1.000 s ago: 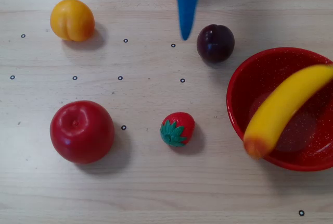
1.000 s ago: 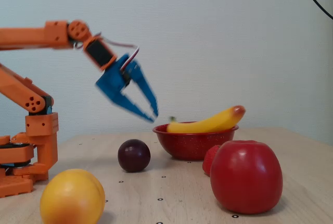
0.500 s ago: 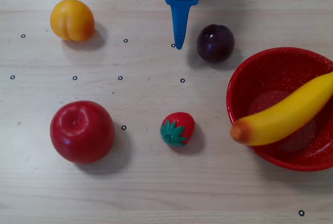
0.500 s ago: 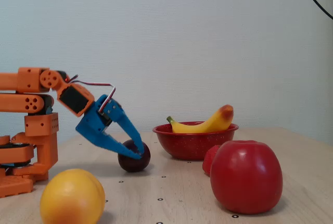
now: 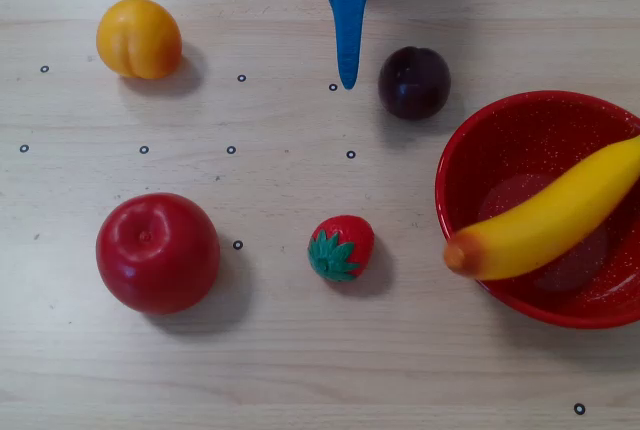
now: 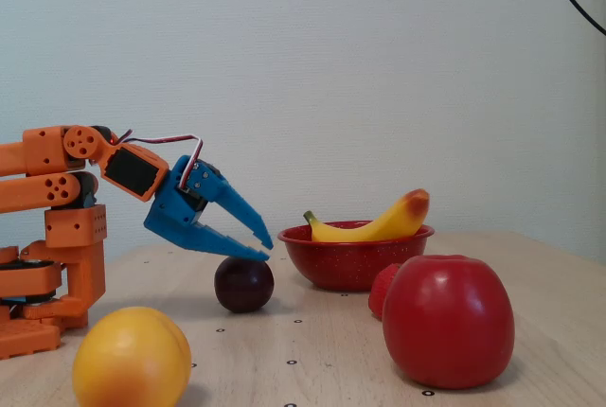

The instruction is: Put the banana in the red bowl.

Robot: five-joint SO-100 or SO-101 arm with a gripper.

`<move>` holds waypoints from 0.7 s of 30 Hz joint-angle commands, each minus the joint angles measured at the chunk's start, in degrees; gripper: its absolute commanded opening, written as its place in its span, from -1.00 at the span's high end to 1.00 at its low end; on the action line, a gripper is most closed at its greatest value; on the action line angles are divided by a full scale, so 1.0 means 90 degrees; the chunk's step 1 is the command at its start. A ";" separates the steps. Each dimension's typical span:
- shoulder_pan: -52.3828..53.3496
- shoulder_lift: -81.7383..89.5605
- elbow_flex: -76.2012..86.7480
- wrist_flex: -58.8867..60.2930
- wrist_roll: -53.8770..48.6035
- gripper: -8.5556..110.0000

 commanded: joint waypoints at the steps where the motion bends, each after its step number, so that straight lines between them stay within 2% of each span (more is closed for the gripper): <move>1: -0.0107 0.0176 0.0059 0.0195 -0.0322 0.85; 10: -0.0264 0.0361 0.0059 0.0967 -0.0674 0.85; 15: -0.0264 0.0361 0.0059 0.0977 -0.0801 0.85; 21: -0.0283 0.0352 0.0059 0.1084 -0.0439 0.85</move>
